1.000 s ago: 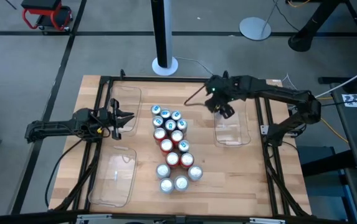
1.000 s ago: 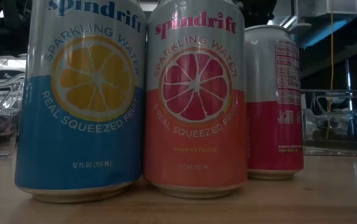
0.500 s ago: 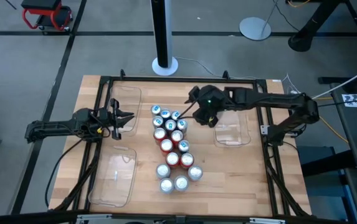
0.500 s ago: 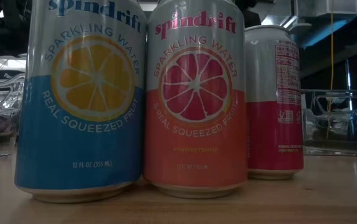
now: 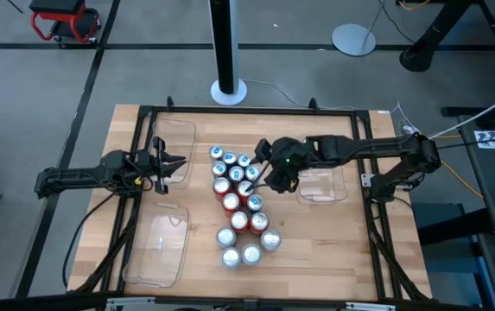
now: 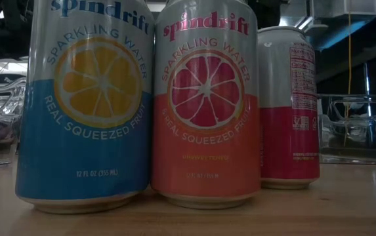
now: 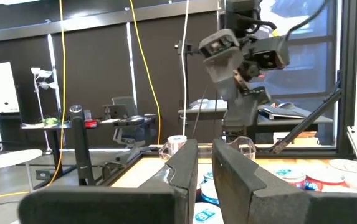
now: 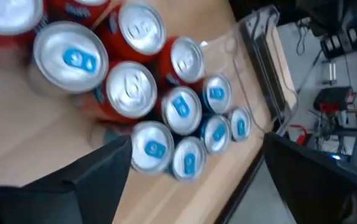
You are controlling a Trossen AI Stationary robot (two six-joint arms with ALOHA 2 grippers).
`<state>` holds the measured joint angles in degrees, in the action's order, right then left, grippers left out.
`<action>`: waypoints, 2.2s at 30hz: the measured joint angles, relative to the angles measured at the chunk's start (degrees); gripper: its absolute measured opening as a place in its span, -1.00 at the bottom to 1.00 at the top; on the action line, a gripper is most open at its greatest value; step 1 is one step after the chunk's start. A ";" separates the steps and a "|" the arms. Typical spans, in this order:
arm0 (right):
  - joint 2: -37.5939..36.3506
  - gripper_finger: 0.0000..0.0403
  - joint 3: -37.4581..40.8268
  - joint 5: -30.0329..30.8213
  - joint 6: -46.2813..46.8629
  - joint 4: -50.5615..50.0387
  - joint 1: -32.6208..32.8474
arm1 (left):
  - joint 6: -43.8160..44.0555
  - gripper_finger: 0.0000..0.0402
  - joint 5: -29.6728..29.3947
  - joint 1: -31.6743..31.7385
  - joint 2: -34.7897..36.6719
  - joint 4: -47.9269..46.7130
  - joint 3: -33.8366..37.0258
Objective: Sort soda cans
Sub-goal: Put the blue soda can into the middle right transparent bin
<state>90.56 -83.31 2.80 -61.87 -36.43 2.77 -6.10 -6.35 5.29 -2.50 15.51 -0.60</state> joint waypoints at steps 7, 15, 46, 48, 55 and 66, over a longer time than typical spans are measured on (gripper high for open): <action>3.95 0.78 0.00 -2.92 -3.63 -0.49 6.07 | 0.13 -0.80 0.00 -0.01 0.00 0.12 0.00; 8.17 0.78 0.02 0.30 -7.44 -1.90 12.07 | 0.13 -0.80 0.00 -0.01 0.00 0.11 0.00; 11.52 0.78 0.57 3.61 -9.58 -0.33 9.48 | -0.25 -0.80 0.00 0.01 -0.02 0.04 0.00; 12.05 0.78 0.59 3.59 -10.17 -0.79 9.50 | -0.27 -0.80 -0.01 0.01 -0.01 0.05 0.00; 14.75 0.78 0.59 3.59 -10.77 -0.02 9.46 | -0.27 -0.80 0.00 0.01 -0.01 0.05 0.00; 16.79 0.78 0.50 3.14 -10.84 -0.55 9.48 | -0.29 -0.80 -0.01 0.01 -0.02 -0.08 0.00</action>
<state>107.35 -82.81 5.94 -72.71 -36.98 12.25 -6.39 -6.36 5.30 -2.52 15.43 -0.60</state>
